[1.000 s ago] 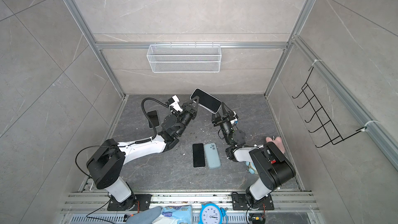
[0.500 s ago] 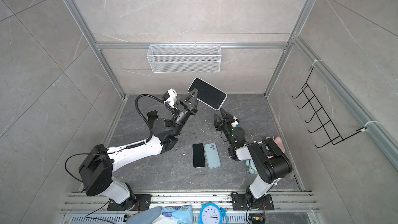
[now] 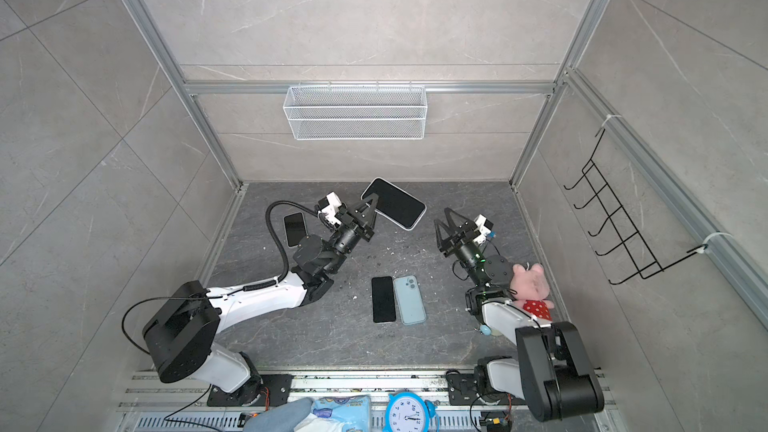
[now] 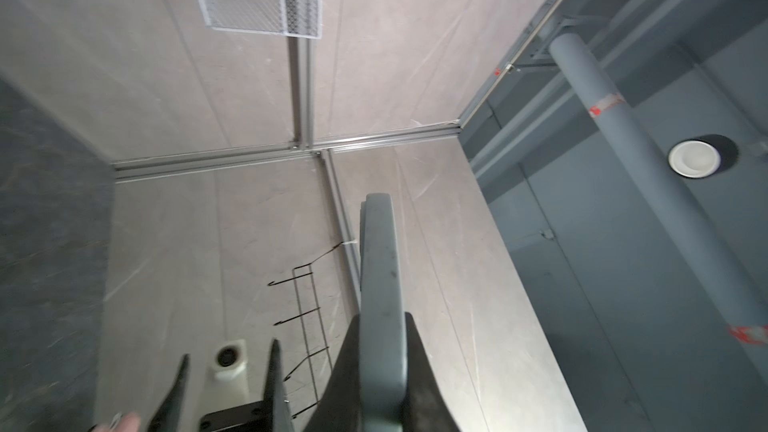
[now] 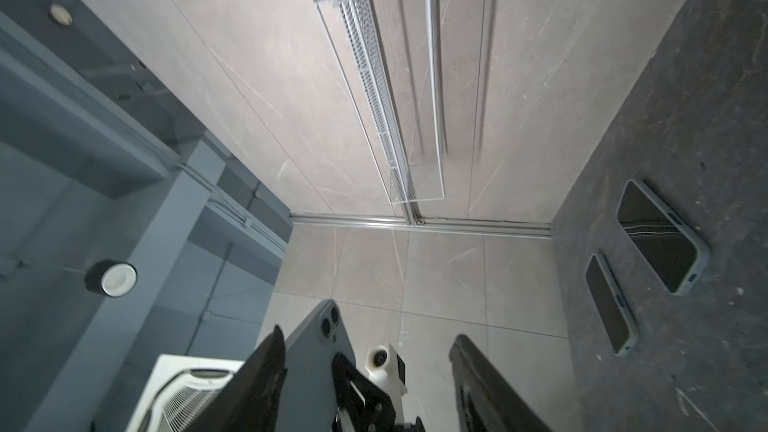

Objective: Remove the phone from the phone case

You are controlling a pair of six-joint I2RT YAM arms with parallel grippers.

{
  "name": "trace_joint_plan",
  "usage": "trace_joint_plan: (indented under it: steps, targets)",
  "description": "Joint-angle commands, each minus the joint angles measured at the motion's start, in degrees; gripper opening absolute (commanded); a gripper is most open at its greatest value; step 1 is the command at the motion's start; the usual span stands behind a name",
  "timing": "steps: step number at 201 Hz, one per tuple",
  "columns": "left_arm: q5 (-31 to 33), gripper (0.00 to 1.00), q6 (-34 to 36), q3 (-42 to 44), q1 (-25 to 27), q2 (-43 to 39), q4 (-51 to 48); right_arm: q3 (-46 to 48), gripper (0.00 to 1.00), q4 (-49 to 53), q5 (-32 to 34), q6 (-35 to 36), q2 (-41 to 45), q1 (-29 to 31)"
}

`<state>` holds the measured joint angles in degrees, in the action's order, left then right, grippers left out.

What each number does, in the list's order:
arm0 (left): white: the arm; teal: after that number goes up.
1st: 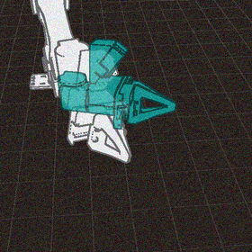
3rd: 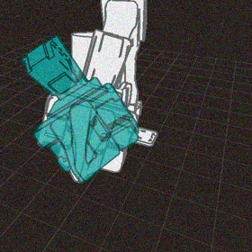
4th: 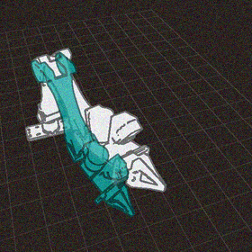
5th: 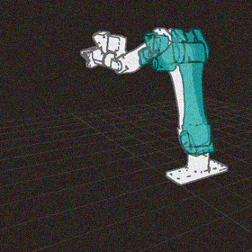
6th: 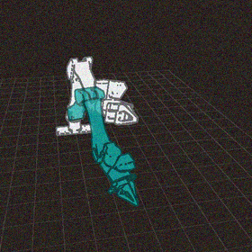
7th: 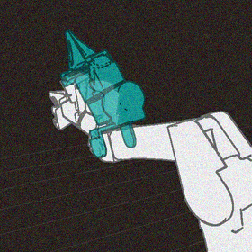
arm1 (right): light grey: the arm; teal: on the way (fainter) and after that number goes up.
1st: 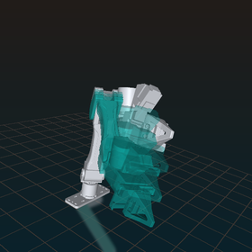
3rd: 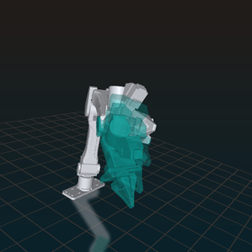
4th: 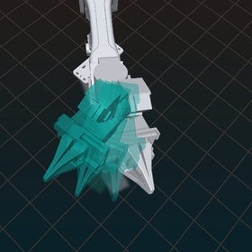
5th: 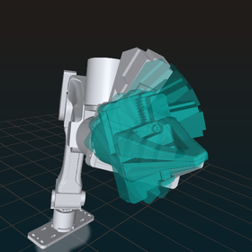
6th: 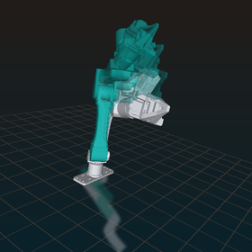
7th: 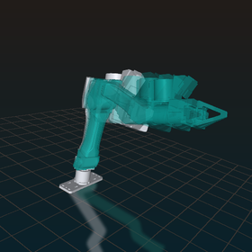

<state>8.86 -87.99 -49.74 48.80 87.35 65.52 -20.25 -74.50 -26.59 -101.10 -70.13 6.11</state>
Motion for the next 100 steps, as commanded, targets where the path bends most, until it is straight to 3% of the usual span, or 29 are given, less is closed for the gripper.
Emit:
trace_joint_plan:
  steps: [1,38,58,100]
  targets:
    - [0.43,0.00,-3.95,-0.13,-0.67,-6.38,-1.22,0.85,0.65,7.78,-7.50,11.97,6.61,-0.31]
    - [-0.70,0.00,-4.75,0.90,-1.50,-7.12,-2.85,-1.36,0.64,28.66,-12.22,24.55,21.12,0.45]
    - [-1.47,0.00,-5.03,0.18,-1.51,-6.09,-3.51,-3.30,0.63,34.71,-14.05,27.93,25.21,0.67]
    - [-2.67,0.00,-5.66,-0.56,-1.21,-3.25,-2.24,-4.74,0.61,34.44,-16.02,28.65,24.05,2.23]
